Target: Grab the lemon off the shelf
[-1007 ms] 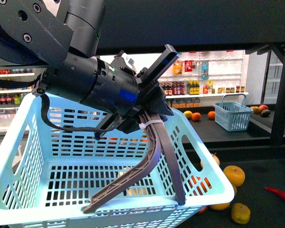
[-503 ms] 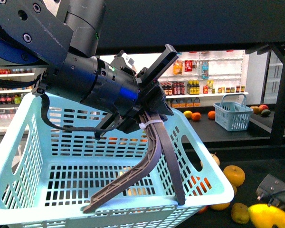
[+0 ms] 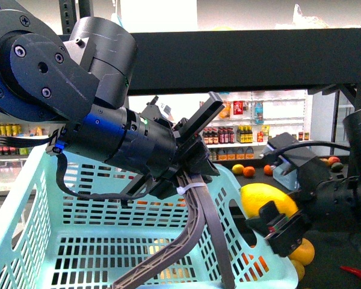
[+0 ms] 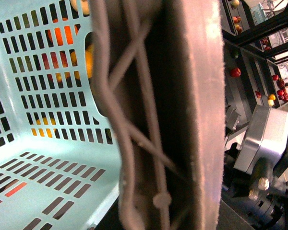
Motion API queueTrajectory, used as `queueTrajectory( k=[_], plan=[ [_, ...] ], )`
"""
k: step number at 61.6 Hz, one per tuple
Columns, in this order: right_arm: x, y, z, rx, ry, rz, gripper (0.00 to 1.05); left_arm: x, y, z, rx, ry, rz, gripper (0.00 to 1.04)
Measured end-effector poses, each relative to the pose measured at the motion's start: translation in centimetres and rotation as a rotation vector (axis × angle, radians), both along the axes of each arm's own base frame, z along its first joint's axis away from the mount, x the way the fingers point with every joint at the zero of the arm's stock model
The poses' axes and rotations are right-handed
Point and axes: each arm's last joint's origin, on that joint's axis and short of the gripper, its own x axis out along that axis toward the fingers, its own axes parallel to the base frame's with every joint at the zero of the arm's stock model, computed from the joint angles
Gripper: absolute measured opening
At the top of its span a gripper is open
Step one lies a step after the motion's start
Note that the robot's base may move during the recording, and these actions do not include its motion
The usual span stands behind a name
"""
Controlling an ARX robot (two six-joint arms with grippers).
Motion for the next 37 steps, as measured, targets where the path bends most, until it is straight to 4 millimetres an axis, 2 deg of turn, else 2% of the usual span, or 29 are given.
queueTrajectory(
  k=[10,22,25,31,37],
  plan=[
    [-0.2,2.4,-1.1,-0.017,0.022,-0.003,0.73,0.0,0.0,0.0,0.000,0.000,0.000,0.13],
    [-0.2,3.0,-2.2,0.022,0.053,-0.040,0.99,0.0,0.0,0.0,0.001,-0.001,0.000,0.13],
    [-0.1,2.5,-2.0,0.046,0.052,-0.060,1.04,0.0,0.0,0.0,-0.001,0.000,-0.001,0.13],
    [0.1,1.0,-1.1,0.102,0.040,-0.089,1.02,0.0,0.0,0.0,0.000,0.000,-0.001,0.13],
    [0.4,-2.3,1.0,0.155,-0.028,-0.158,1.02,0.0,0.0,0.0,0.002,-0.001,0.005,0.13]
  ],
)
